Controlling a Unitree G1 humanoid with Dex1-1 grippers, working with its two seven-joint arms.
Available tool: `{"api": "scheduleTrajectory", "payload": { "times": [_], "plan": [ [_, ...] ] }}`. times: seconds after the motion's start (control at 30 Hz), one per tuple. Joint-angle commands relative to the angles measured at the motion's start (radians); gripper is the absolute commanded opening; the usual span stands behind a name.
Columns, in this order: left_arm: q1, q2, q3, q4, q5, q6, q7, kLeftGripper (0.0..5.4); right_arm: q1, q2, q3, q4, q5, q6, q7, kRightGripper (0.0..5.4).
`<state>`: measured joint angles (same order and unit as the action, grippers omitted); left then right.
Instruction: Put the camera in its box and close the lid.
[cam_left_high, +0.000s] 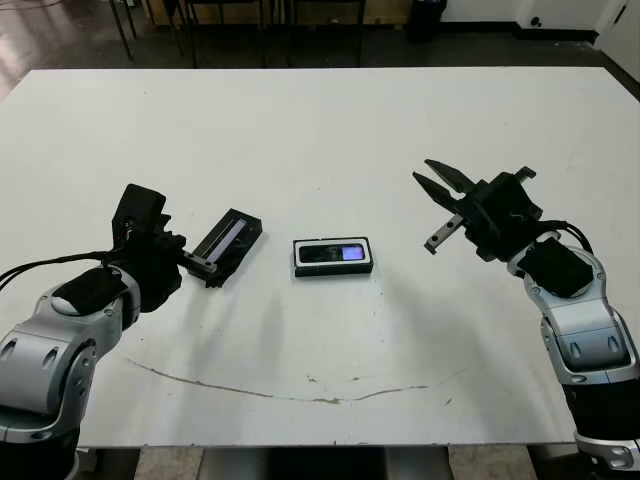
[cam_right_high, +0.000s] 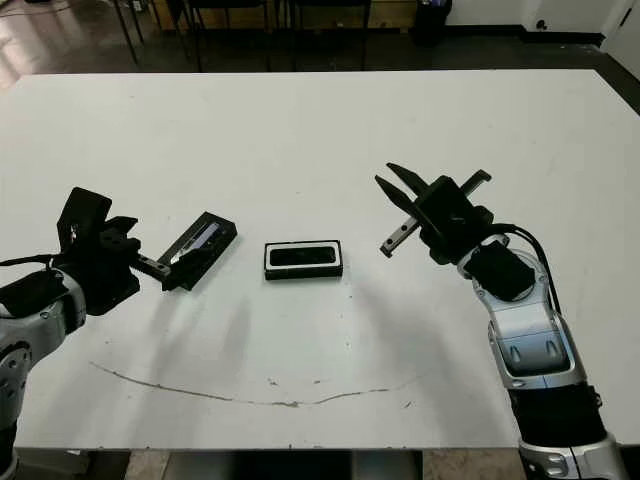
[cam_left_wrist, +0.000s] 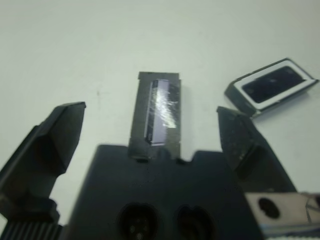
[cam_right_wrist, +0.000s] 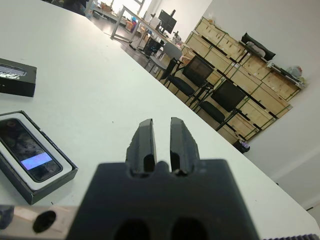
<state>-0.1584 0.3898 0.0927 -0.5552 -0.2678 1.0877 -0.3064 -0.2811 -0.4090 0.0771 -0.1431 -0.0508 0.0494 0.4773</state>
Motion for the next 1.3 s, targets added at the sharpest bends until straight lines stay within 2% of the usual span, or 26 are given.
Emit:
{"api": "scheduleTrajectory", "payload": {
  "times": [0.03, 0.2, 0.8, 1.0, 1.3],
  "plan": [
    [-0.006, 0.014, -0.024, 0.041, 0.024, -0.017, 0.02, 5.38, 0.013, -0.009, 0.005, 0.008, 0.0, 0.008, 0.008, 0.0],
    [-0.009, 0.008, -0.025, 0.052, 0.018, -0.008, 0.026, 5.38, 0.017, -0.012, 0.004, 0.006, -0.003, 0.003, 0.008, 0.0],
    [0.012, 0.051, -0.088, 0.13, 0.027, -0.091, -0.018, 5.38, 0.033, -0.016, -0.002, -0.02, -0.007, 0.039, 0.007, 0.0],
    [0.013, 0.022, -0.071, 0.127, 0.024, -0.03, 0.016, 5.38, 0.034, -0.018, -0.003, -0.018, -0.005, 0.039, 0.009, 0.0],
    [0.022, 0.006, -0.082, 0.148, 0.037, -0.035, 0.049, 5.38, 0.033, -0.021, -0.002, -0.02, -0.006, 0.043, 0.011, 0.0]
  ]
}}
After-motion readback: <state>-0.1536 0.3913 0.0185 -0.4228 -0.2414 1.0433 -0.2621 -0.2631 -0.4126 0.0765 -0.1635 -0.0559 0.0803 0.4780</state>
